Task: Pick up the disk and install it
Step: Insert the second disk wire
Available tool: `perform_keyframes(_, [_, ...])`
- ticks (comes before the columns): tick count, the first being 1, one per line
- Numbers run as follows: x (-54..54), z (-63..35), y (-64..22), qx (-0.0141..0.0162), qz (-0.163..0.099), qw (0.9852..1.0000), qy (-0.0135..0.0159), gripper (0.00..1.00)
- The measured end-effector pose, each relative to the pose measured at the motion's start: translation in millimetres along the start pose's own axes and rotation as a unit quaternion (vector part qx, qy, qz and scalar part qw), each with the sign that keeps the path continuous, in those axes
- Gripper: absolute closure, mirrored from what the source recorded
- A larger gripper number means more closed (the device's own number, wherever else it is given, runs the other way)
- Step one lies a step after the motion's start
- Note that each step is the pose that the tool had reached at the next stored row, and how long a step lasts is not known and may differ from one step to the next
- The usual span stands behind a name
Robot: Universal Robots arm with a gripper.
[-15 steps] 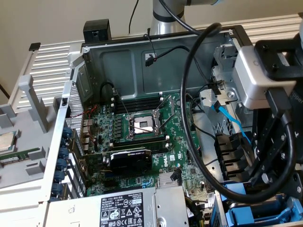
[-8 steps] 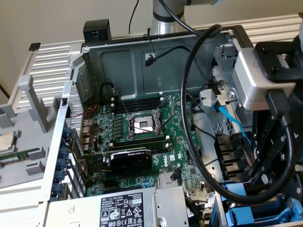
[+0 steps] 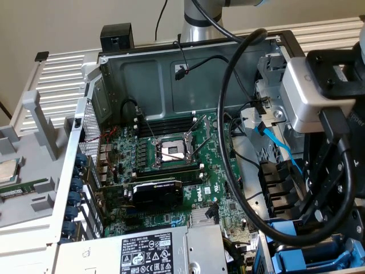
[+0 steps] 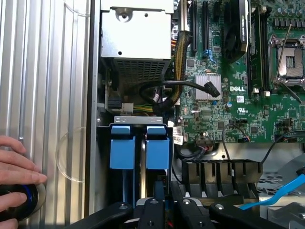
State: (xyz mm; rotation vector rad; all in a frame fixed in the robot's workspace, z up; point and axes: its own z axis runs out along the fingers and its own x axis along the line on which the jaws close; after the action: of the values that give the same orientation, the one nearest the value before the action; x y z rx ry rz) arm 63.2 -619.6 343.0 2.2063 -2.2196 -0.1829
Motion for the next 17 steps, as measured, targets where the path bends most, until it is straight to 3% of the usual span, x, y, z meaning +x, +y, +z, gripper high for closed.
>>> perform_keyframes(17, [0.2,2.8,-0.3,0.0,0.0,1.0,0.0,0.84])
